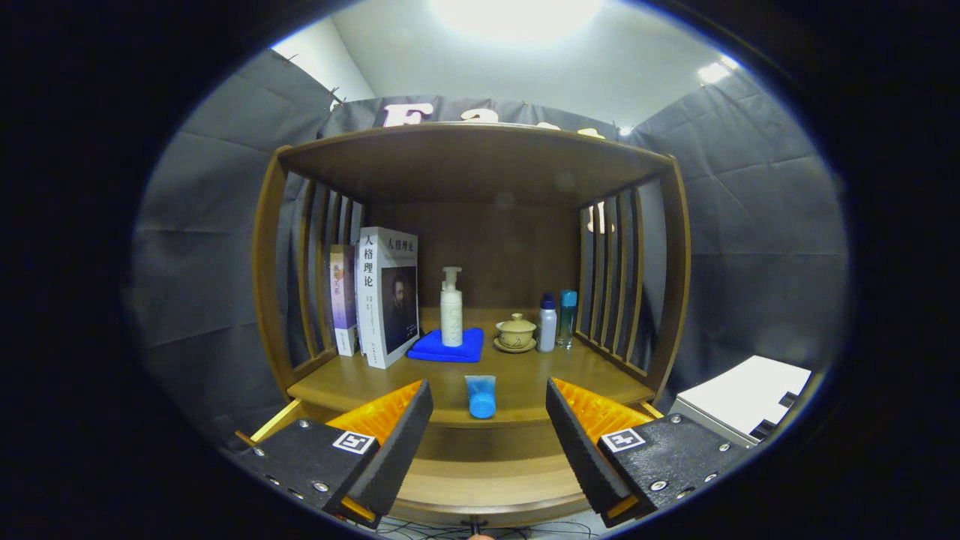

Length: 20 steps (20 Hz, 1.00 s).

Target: Pull open the drawer, take out the items inside it, and place them on the countertop above the cabinet.

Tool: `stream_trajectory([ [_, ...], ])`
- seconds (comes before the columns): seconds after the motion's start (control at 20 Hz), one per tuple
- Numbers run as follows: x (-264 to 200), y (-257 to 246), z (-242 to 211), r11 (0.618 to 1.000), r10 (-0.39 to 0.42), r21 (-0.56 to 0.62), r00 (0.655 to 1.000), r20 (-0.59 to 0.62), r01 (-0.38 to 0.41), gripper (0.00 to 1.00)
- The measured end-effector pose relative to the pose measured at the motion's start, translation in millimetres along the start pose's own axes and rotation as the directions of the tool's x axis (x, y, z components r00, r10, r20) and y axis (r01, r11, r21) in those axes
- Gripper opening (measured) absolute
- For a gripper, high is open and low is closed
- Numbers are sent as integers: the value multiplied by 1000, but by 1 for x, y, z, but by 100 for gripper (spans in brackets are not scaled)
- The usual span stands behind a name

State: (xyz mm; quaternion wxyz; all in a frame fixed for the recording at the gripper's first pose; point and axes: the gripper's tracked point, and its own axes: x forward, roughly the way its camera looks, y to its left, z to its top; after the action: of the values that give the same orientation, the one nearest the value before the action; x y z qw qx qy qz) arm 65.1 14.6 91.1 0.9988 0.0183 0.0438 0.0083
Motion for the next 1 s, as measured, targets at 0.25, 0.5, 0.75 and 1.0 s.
stream_trajectory([
  [0.25,-32,2,-9,999,15,-47,999,31,-14,93],
  [0.5,-55,-3,-33,999,9,-49,1000,11,-8,94],
  [0.75,-72,-1,-66,999,25,-43,999,-29,-26,94],
  [1.0,-84,-8,-108,999,29,-30,995,-97,-32,95],
])
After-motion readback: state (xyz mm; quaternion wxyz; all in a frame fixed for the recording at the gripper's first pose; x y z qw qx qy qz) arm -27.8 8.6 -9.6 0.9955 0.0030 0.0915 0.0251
